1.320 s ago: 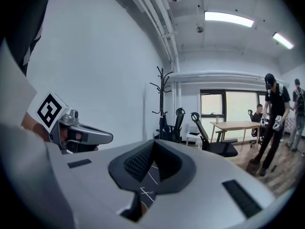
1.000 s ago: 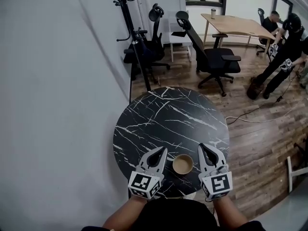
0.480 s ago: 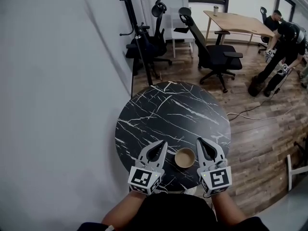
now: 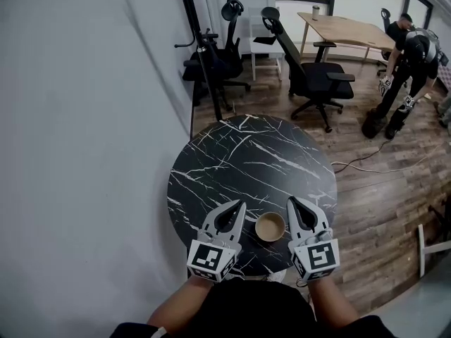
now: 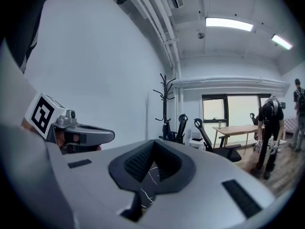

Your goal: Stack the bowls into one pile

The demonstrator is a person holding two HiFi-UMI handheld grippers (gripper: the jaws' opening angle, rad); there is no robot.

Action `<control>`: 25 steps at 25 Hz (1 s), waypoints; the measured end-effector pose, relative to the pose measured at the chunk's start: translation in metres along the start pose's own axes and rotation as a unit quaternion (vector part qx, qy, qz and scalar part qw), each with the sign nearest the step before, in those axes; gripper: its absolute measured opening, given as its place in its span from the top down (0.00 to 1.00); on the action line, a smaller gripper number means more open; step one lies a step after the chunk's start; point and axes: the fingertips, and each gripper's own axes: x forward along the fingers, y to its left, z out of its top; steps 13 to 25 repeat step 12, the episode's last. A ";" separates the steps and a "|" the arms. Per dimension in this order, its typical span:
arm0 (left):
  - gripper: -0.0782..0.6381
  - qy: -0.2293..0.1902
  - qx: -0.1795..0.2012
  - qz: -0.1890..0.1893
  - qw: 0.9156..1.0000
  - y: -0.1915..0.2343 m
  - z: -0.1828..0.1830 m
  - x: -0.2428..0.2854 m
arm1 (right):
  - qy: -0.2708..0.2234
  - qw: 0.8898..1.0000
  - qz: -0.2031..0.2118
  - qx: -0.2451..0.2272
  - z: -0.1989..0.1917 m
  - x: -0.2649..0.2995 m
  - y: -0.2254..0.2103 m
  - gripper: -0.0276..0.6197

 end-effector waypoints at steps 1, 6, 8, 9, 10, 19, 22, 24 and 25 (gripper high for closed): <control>0.87 0.001 0.001 0.001 1.000 0.000 0.000 0.000 | 0.001 1.000 0.000 0.000 -0.001 0.000 0.001 0.95; 0.87 0.005 0.002 0.005 1.000 0.000 -0.001 -0.003 | 0.002 1.000 0.001 -0.004 -0.002 -0.004 0.002 0.95; 0.87 0.005 0.003 0.004 1.000 -0.002 -0.001 -0.003 | 0.002 1.000 0.001 -0.005 -0.001 -0.005 0.002 0.95; 0.87 0.005 0.003 0.004 1.000 -0.003 0.000 -0.003 | 0.002 1.000 0.001 -0.004 -0.001 -0.005 0.001 0.95; 0.87 0.004 0.002 0.004 1.000 -0.004 0.000 -0.003 | 0.002 1.000 0.001 -0.004 -0.001 -0.005 0.000 0.95; 0.87 0.003 0.000 0.004 1.000 -0.006 0.001 -0.003 | 0.001 1.000 0.001 -0.003 -0.001 -0.006 0.000 0.95; 0.87 0.003 0.000 0.004 1.000 -0.006 0.001 -0.003 | 0.001 1.000 0.001 -0.003 -0.001 -0.006 0.000 0.95; 0.87 0.003 0.000 0.004 1.000 -0.006 0.001 -0.003 | 0.001 1.000 0.001 -0.003 -0.001 -0.006 0.000 0.95; 0.87 0.003 0.000 0.004 1.000 -0.006 0.001 -0.003 | 0.001 1.000 0.001 -0.003 -0.001 -0.006 0.000 0.95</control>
